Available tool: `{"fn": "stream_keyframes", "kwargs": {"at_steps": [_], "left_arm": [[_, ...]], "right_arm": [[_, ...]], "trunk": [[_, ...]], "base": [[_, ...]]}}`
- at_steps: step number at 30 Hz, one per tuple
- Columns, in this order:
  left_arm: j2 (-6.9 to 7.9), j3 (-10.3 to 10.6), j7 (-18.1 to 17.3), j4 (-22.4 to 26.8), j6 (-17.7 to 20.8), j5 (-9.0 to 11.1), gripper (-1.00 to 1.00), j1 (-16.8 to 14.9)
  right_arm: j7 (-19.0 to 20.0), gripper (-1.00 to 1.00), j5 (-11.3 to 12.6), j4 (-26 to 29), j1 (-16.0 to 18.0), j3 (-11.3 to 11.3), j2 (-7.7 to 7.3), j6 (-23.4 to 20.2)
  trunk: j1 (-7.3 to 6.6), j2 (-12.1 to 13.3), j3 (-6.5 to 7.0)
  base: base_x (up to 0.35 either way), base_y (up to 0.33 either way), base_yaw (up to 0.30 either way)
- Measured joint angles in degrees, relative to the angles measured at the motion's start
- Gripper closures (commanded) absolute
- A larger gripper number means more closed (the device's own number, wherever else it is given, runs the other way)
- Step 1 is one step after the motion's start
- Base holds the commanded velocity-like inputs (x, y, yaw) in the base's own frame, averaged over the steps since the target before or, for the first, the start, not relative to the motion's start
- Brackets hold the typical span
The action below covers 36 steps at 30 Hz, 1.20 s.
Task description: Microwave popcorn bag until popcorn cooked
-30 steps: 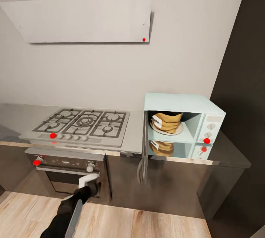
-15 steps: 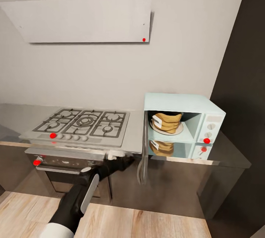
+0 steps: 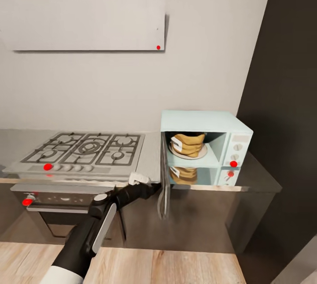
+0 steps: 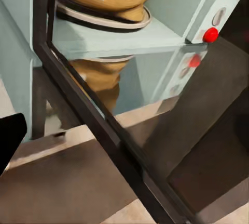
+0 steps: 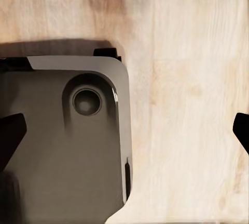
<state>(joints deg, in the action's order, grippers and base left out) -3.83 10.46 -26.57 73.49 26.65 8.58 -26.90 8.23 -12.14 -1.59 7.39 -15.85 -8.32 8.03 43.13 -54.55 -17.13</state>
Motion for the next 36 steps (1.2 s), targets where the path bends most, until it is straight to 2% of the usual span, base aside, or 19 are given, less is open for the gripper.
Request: {"fn": "stream_keyframes", "kwargs": {"at_steps": [2, 6, 7, 9, 11, 12, 14, 15, 19, 23, 29, 33, 36], "left_arm": [[0.66, 0.0, -0.1, 1.5, 0.2, 0.0, -1.0, 0.0], [0.83, 0.2, -0.1, 3.1, 0.6, 0.1, -1.0, 0.0], [0.79, 0.9, -0.1, 3.4, 0.7, 0.2, -1.0, 0.0], [0.74, 3.6, 0.0, 3.6, 0.8, 0.3, -1.0, 0.0], [0.47, 7.4, 0.2, 3.7, 0.9, 0.3, -1.0, 0.0], [0.37, 8.6, 0.3, 3.7, 1.1, 0.2, -1.0, 0.0], [0.28, 9.5, 0.5, 3.7, 2.4, 0.1, -1.0, 0.0], [0.26, 9.6, 0.7, 3.7, 2.7, -0.6, -1.0, 0.0], [0.25, 8.0, 1.2, 3.8, 3.3, -1.0, -1.0, 0.0], [-0.2, 8.7, 6.6, 4.1, 3.5, -0.5, -1.0, 0.0], [-0.52, 7.1, 9.6, 4.6, 3.6, -1.1, -1.0, 0.0], [-0.88, 7.5, 15.5, 4.7, 3.8, -0.3, -1.0, 0.0], [-1.27, 7.5, 17.0, 4.7, 3.8, -0.2, -1.0, 0.0]], "right_arm": [[0.0, -1.0, 0.0, 0.0, 0.0, 0.0, 0.0, 0.0], [0.0, -1.0, 0.0, 0.0, 0.0, 0.0, 0.0, 0.0], [0.0, -1.0, 0.0, 0.0, 0.0, 0.0, 0.0, 0.0], [0.0, -1.0, 0.0, 0.0, 0.0, 0.0, 0.0, 0.0], [0.0, -1.0, 0.0, 0.0, 0.0, 0.0, 0.0, 0.0], [0.0, -1.0, 0.0, 0.0, 0.0, 0.0, 0.0, 0.0], [0.0, -1.0, 0.0, 0.0, 0.0, 0.0, 0.0, 0.0], [0.0, -1.0, 0.0, 0.0, 0.0, 0.0, 0.0, 0.0], [0.0, -1.0, 0.0, 0.0, 0.0, 0.0, 0.0, 0.0], [0.0, -1.0, 0.0, 0.0, 0.0, 0.0, 0.0, 0.0], [0.0, -1.0, 0.0, 0.0, 0.0, 0.0, 0.0, 0.0], [0.0, -1.0, 0.1, 0.0, 0.0, 0.0, 0.0, 0.0], [0.0, -1.0, 0.1, 0.0, 0.0, 0.0, -0.06, 0.0]], "trunk": [[0.0, 0.0, 0.0], [0.0, 0.0, 0.0], [0.0, 0.0, 0.0], [0.0, 0.0, 0.0], [0.0, 0.0, 0.0], [0.0, 0.0, 0.0], [0.0, 0.0, 0.0], [0.0, 0.0, 0.01], [0.0, 0.0, 0.0], [0.0, 0.0, 0.01], [0.0, 0.0, 0.0], [0.0, 0.0, 0.01], [0.0, 0.0, 0.01]], "base": [[0.0, 0.0, -0.282], [0.0, 0.0, -0.282], [0.0, 0.0, -0.282], [0.0, 0.0, -0.282], [0.0, 0.0, -0.282], [0.0, 0.0, -0.282], [0.0, 0.0, -0.282], [0.0, 0.0, -0.282], [0.0, 0.0, -0.282], [0.0, 0.0, -0.283], [0.0, 0.0, -0.282], [0.0, 0.0, -0.25], [0.0, 0.0, -0.046]]}}
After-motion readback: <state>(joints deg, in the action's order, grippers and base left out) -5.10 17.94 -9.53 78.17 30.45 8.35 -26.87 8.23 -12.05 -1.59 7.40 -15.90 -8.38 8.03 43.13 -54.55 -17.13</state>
